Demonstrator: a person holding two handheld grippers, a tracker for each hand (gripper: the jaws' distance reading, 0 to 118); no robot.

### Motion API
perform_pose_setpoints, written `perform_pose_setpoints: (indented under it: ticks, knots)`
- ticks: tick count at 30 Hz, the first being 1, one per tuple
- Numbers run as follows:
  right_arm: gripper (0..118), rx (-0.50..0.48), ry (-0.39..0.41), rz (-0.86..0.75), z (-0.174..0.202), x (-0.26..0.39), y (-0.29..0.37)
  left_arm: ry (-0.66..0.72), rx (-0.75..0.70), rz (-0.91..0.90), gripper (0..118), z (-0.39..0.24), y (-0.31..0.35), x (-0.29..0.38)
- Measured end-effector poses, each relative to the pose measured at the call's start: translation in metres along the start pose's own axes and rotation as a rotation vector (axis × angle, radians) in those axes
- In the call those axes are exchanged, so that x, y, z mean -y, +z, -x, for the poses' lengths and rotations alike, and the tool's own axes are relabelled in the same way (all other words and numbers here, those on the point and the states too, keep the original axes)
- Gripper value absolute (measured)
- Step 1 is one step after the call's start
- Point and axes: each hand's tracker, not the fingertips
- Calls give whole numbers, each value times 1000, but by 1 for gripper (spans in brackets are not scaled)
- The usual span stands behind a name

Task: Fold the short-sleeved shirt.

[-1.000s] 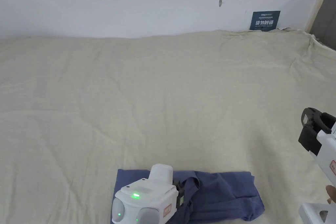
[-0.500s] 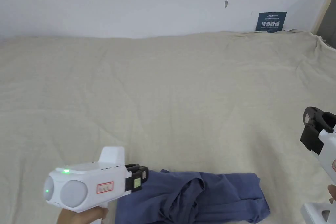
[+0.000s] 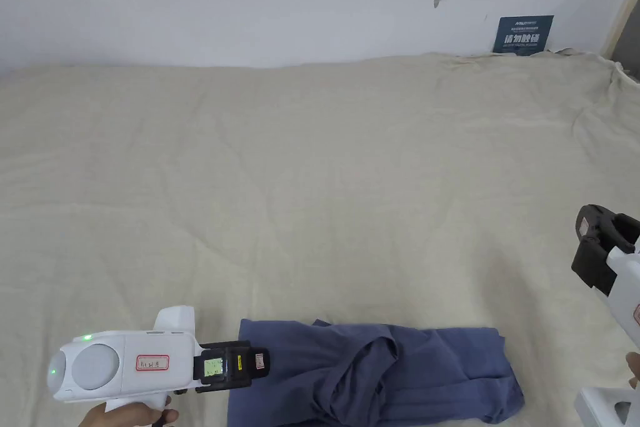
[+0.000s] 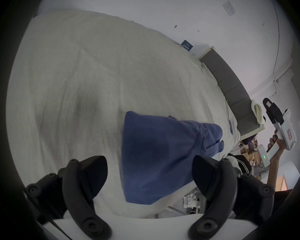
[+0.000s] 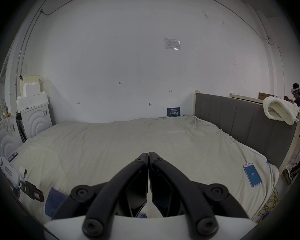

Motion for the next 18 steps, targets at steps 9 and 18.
perform_pose_setpoints:
  ticks: [9, 18]
  knots:
    - [0, 2, -2, 18, 0, 4, -2, -26, 52, 97, 103, 6, -34, -5]
    - [0, 11, -3, 25, -6, 5, -1, -87, 39, 117, 66, -4, -46, -7]
